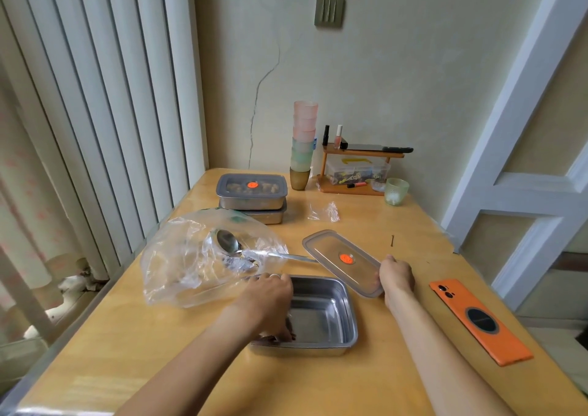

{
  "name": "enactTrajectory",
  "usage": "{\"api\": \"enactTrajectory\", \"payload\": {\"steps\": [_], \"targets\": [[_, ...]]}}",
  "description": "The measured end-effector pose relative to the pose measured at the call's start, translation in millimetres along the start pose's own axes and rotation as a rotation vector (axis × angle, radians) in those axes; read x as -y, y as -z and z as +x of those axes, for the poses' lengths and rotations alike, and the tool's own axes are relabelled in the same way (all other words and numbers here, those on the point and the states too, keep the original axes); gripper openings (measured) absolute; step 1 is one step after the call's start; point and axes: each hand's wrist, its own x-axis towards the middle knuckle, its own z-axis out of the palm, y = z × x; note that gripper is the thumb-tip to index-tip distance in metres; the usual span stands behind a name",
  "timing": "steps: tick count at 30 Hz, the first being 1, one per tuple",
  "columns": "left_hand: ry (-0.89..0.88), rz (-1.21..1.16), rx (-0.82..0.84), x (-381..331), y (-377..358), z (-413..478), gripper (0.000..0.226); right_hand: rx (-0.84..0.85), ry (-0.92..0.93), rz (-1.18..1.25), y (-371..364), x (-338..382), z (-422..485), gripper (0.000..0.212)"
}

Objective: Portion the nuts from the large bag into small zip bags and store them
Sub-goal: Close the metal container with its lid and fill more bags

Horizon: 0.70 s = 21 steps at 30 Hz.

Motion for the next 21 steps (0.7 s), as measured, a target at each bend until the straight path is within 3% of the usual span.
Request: {"api": "enactTrajectory", "payload": {"steps": [4, 6, 10, 16, 18, 21], "targets": [[-0.005, 0.184, -0.129, -2, 3, -2, 0.040, 0.009, 0.022, -0.005, 1, -3, 3, 0.046], [0.010, 0.244, -0.223, -2, -2, -8, 0.031, 0.007, 0.020, -0.005, 1, -3, 5, 0.044], [0.064, 0.226, -0.438, 6, -16, -10, 0.047, 0.021, 0.021, 0.000, 1, -3, 4, 0.039], [0.073, -0.248, -0.269, 29, -27, 6, 0.074, 0.071, -0.018, 0.054, 3, -5, 16, 0.043], [0.078, -0.292, -0.321, 27, -27, 4, 0.075, 0.034, -0.025, 0.091, 6, -4, 18, 0.043], [0.116, -0.180, -0.368, 23, -26, 2, 0.069, -0.074, -0.013, 0.121, 10, -3, 17, 0.049]]}}
